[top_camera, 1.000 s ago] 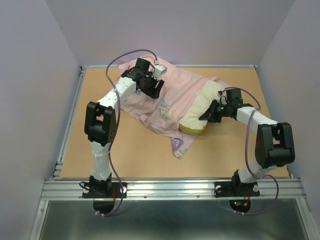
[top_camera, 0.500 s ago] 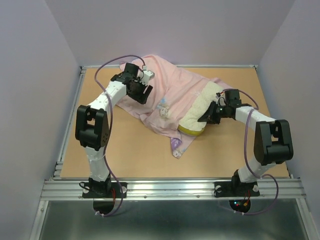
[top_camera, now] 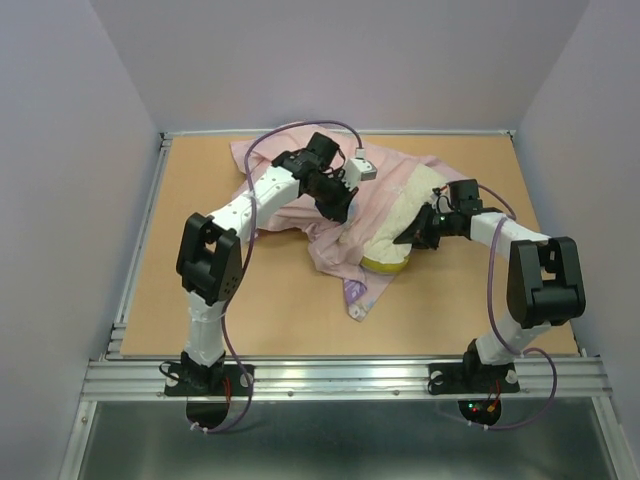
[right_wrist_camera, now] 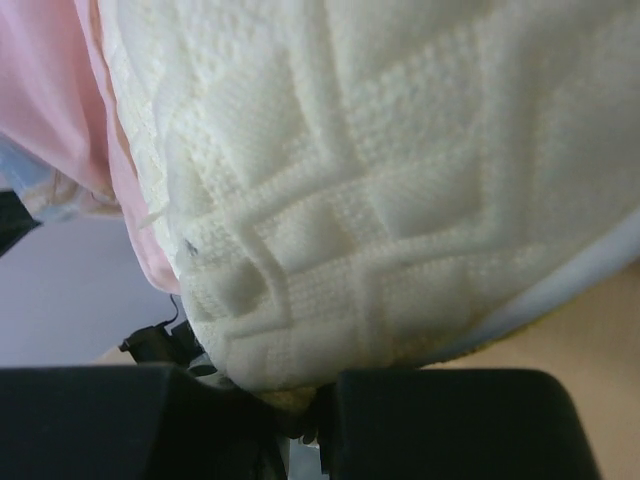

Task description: Put the pillow into the pillowcase

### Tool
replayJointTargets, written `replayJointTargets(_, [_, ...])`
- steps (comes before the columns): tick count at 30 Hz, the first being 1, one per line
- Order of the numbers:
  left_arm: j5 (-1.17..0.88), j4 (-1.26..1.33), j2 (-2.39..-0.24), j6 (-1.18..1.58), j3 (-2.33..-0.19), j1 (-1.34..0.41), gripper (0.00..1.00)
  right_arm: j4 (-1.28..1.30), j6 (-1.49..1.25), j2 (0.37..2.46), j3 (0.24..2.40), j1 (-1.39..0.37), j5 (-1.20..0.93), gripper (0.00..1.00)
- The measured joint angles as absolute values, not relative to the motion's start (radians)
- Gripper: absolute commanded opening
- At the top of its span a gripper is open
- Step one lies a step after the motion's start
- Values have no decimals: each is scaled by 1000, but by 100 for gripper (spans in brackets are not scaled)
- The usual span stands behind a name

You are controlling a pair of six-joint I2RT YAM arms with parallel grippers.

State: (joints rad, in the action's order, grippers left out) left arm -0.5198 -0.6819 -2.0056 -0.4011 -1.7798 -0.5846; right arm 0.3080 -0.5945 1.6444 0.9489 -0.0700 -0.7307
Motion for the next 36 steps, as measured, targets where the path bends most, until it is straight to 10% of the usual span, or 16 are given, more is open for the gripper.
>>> replayJointTargets(12, [-568,-670,-1921,-414,-1609,-418,80,279,-585,1627,890,-74,-758,2])
replayJointTargets(15, [-496,-636,-1888,-368,-1653,-384,91,292,-525,1609,872,-76,-770,52])
replayJointTargets(18, [-432,-550,-1880,-321,-1760,-389,91,336,-450,1588,874,-78,-754,87])
replayJointTargets(29, [-253,-283,-2257,-170,-2320,-421,91,479,-326,1450,1055,-26,-509,96])
replayJointTargets(36, [-183,-278,-2439,-170,-2254,-470,68,439,-339,1650,1159,32,-453,96])
